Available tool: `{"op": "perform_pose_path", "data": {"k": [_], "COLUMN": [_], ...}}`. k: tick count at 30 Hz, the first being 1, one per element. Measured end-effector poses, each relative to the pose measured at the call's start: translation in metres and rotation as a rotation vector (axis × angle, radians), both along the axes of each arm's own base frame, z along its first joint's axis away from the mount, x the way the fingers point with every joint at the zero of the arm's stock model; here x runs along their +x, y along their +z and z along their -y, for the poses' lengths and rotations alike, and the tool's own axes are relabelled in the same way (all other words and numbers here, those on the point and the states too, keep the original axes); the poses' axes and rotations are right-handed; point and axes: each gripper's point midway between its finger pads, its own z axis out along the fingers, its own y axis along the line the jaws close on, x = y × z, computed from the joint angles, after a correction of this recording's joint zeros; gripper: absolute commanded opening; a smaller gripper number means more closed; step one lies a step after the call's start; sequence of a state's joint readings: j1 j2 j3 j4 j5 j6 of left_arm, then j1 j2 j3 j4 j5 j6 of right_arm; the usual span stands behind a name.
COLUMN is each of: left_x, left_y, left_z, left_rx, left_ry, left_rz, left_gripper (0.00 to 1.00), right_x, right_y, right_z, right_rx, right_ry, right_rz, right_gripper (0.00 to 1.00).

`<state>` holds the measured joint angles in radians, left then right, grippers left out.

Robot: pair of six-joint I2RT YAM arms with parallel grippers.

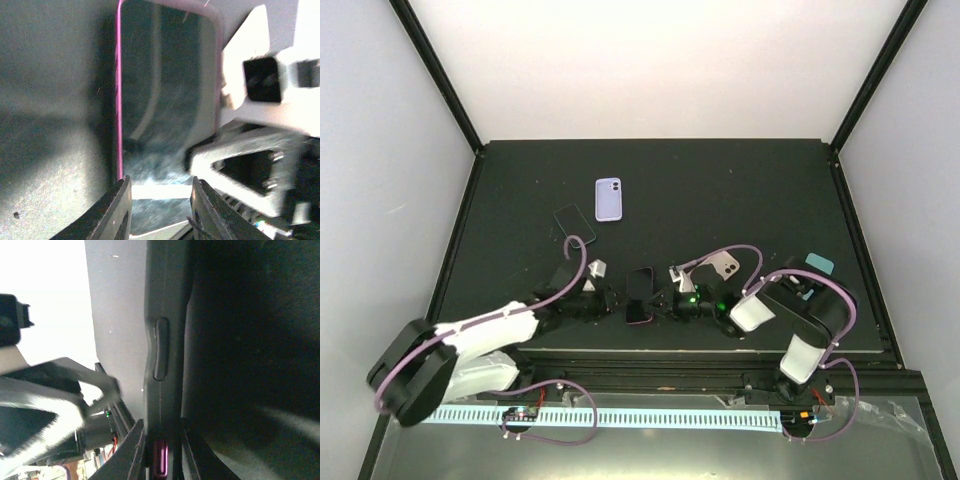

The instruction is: Put the phone into the phone case

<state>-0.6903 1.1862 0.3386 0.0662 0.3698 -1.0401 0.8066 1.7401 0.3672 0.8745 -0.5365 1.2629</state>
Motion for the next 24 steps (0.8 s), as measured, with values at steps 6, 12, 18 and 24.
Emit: {"op": "perform_pose_path", "data": {"k": [6, 12, 18, 24], "left_x": [0.026, 0.029, 0.016, 0.005], "left_y": [0.07, 0.117, 0.152, 0.196], "left_z": [-0.028, -0.05, -0.043, -0.03], "left_rx": [-0.132, -0.242, -0.372, -0.544], "left_ry": [0.089, 0.106, 0.022, -0.082], "left_rz": [0.201, 0.334, 0.395, 0.476], "left_gripper": [0.69, 0.77, 0.76, 0.62], "right_x": [-0.007, -0.019, -0.041, -0.061], "right_y": [0.032, 0.091, 0.147, 0.189], "right_z": [-0.002, -0.007, -0.007, -0.001], "right_rx": [0.05, 0.185, 0.335, 0.461], "right_ry": [0.056, 0.149, 0.261, 0.338], "right_rz": [0.065, 0.193, 0.288, 0.346], "right_gripper": [0.06, 0.06, 0.06, 0.06]}}
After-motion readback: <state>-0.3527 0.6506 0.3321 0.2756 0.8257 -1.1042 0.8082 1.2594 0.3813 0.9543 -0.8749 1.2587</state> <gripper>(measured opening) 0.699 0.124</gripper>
